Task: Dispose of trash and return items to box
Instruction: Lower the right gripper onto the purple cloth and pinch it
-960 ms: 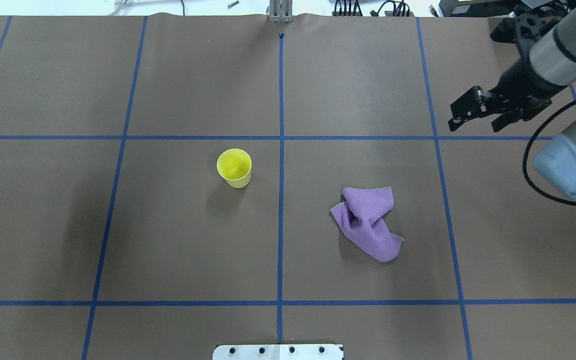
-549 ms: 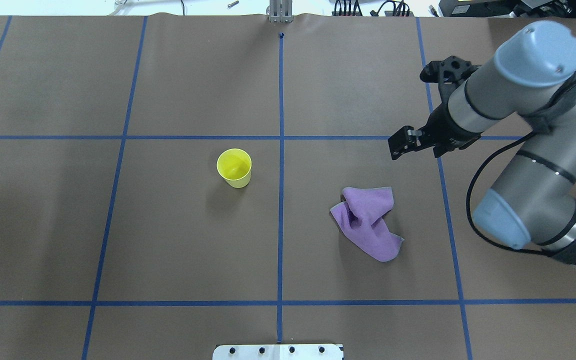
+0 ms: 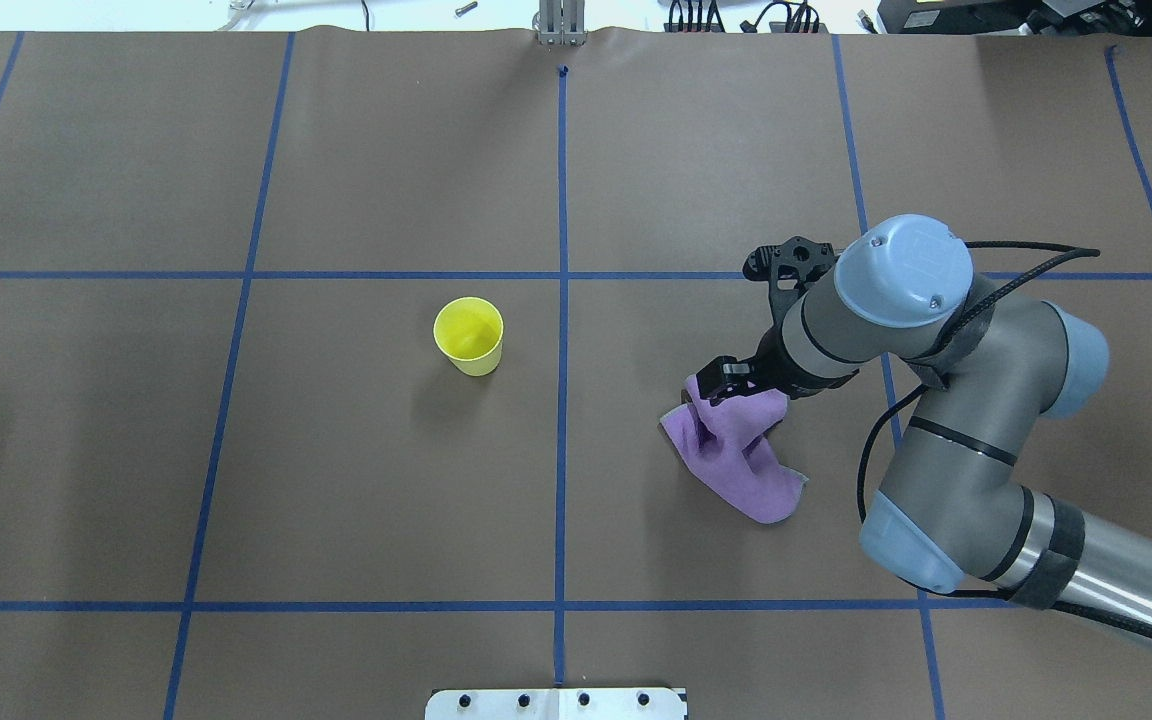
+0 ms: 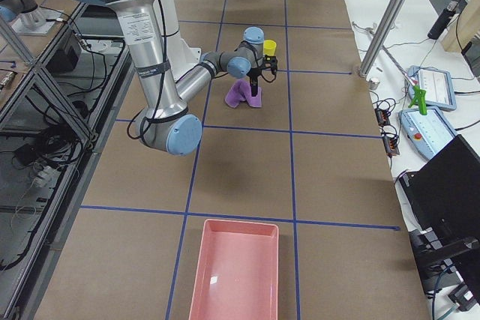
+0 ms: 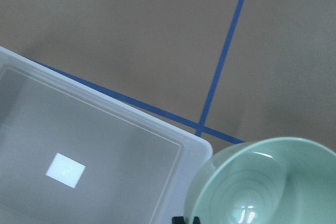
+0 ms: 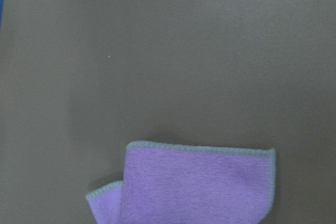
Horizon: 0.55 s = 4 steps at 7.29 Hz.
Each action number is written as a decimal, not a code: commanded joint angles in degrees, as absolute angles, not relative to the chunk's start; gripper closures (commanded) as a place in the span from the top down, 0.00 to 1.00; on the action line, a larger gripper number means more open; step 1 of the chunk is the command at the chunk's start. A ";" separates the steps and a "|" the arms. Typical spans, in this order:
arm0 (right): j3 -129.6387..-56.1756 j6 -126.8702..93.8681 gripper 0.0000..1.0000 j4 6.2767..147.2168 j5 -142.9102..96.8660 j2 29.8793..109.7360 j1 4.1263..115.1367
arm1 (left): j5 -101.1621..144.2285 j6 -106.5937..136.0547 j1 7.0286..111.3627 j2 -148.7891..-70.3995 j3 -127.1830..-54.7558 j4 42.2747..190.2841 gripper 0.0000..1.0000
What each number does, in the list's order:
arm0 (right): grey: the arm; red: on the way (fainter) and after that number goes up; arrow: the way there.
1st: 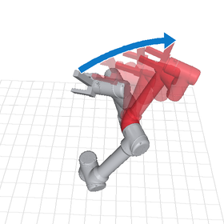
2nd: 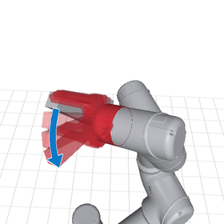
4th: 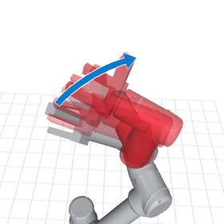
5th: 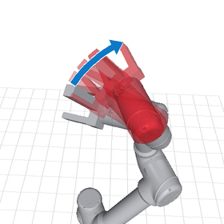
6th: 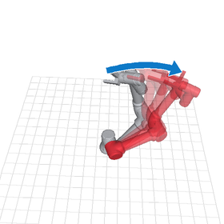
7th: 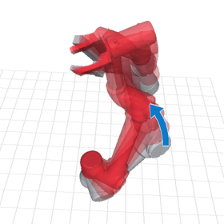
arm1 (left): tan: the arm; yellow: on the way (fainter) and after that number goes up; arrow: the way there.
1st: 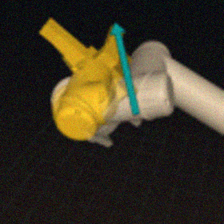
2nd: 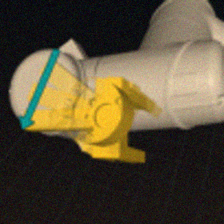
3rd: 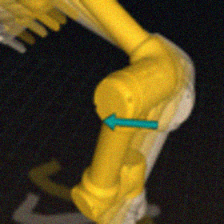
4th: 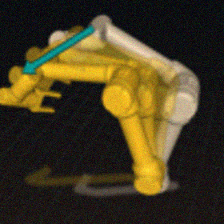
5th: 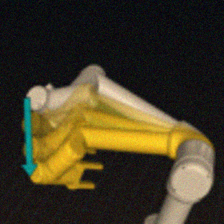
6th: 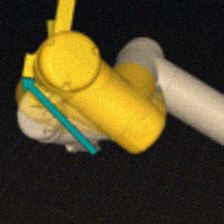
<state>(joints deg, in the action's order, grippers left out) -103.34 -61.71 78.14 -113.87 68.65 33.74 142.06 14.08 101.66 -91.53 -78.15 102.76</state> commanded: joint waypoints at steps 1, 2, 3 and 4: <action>-102.83 -64.50 1.00 77.26 -113.82 67.06 32.26 | 141.24 13.62 101.78 -92.11 -77.43 102.83 0.00; -102.75 -64.95 1.00 77.26 -113.64 67.15 31.21 | 141.15 13.62 101.78 -92.11 -77.00 102.92 0.00; -102.92 -65.47 1.00 77.26 -113.73 67.15 31.03 | 141.15 13.54 101.78 -92.63 -75.16 103.27 0.00; -103.18 -66.17 0.56 77.43 -113.99 67.41 30.85 | 141.07 13.54 101.69 -92.72 -74.36 103.45 0.00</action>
